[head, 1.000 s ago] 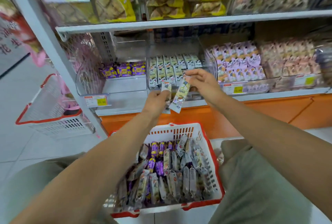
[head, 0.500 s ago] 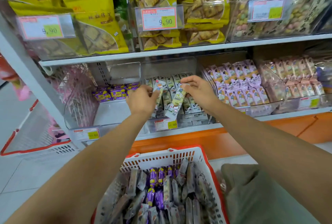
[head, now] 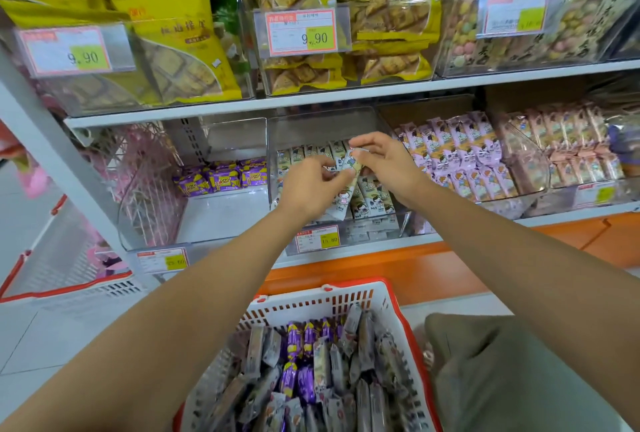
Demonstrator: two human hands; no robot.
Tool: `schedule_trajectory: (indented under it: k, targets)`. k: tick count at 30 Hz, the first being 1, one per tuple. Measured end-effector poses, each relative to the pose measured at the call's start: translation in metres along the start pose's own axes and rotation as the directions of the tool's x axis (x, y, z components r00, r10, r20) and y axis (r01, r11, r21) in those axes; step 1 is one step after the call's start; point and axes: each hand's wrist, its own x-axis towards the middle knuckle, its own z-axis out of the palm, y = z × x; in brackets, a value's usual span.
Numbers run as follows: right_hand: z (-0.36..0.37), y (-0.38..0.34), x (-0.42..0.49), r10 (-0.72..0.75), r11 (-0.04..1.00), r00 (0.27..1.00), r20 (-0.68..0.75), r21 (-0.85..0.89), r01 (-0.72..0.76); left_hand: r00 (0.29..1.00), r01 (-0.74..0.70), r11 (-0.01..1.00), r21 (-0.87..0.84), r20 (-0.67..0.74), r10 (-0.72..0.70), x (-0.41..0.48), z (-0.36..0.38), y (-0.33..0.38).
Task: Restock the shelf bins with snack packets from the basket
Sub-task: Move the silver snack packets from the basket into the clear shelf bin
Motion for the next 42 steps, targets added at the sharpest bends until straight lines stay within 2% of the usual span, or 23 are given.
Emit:
schedule_trajectory:
  k: [3, 6, 9, 11, 14, 20, 22, 27, 31, 33, 36, 39, 42]
  targets:
    - [-0.013, -0.005, 0.001, -0.052, 0.998, 0.999, -0.006, -0.034, 0.052, 0.989, 0.112, 0.977, -0.182, 0.12, -0.092, 0.01, 0.011, 0.012]
    - [-0.031, -0.001, -0.001, -0.097, 0.988, 0.994, -0.047, -0.124, 0.09, 0.966, 0.231, 0.943, -0.241, 0.17, -0.193, 0.02, 0.02, 0.018]
    - [-0.049, 0.009, -0.004, -0.12, 0.93, 0.99, -0.08, -0.357, 0.084, 0.951, 0.3, 0.919, -0.256, 0.159, -0.266, 0.034, 0.037, 0.02]
    - [-0.059, 0.021, -0.01, -0.048, 0.857, 0.999, -0.006, -0.514, 0.039, 0.939, 0.341, 0.896, -0.284, 0.148, -0.31, 0.046, 0.048, 0.022]
    - [-0.067, 0.043, -0.023, 0.068, 0.803, 0.986, 0.149, -0.595, 0.034, 0.929, 0.366, 0.906, -0.212, 0.145, -0.341, 0.062, 0.066, 0.025]
    - [-0.079, 0.063, -0.033, -0.034, 0.802, 0.975, 0.218, -0.577, 0.157, 0.908, 0.392, 0.92, -0.01, 0.169, -0.384, 0.083, 0.096, 0.026]
    - [-0.08, 0.069, -0.032, -0.053, 0.788, 0.974, 0.22, -0.59, 0.176, 0.912, 0.356, 0.931, 0.073, 0.187, -0.364, 0.086, 0.103, 0.025]
    - [-0.082, 0.077, -0.03, -0.092, 0.793, 0.973, 0.213, -0.575, 0.201, 0.964, 0.16, 0.926, 0.342, 0.149, -0.221, 0.086, 0.107, 0.025]
    - [-0.081, 0.08, -0.029, -0.098, 0.793, 0.973, 0.21, -0.574, 0.204, 0.978, 0.082, 0.905, 0.417, 0.141, -0.154, 0.085, 0.11, 0.013]
    - [-0.081, 0.08, -0.029, -0.102, 0.796, 0.972, 0.211, -0.57, 0.207, 0.989, -0.001, 0.9, 0.435, 0.131, -0.062, 0.08, 0.11, 0.009]
    - [-0.08, 0.08, -0.03, -0.107, 0.797, 0.971, 0.214, -0.566, 0.212, 0.964, -0.213, 0.829, 0.517, 0.251, 0.092, 0.069, 0.107, 0.01]
    - [-0.08, 0.08, -0.03, -0.115, 0.789, 0.969, 0.217, -0.573, 0.222, 0.907, -0.319, 0.739, 0.593, 0.416, 0.058, 0.061, 0.106, 0.009]
    - [-0.079, 0.079, -0.031, -0.119, 0.79, 0.968, 0.222, -0.569, 0.228, 0.887, -0.351, 0.697, 0.625, 0.462, 0.033, 0.055, 0.105, 0.007]
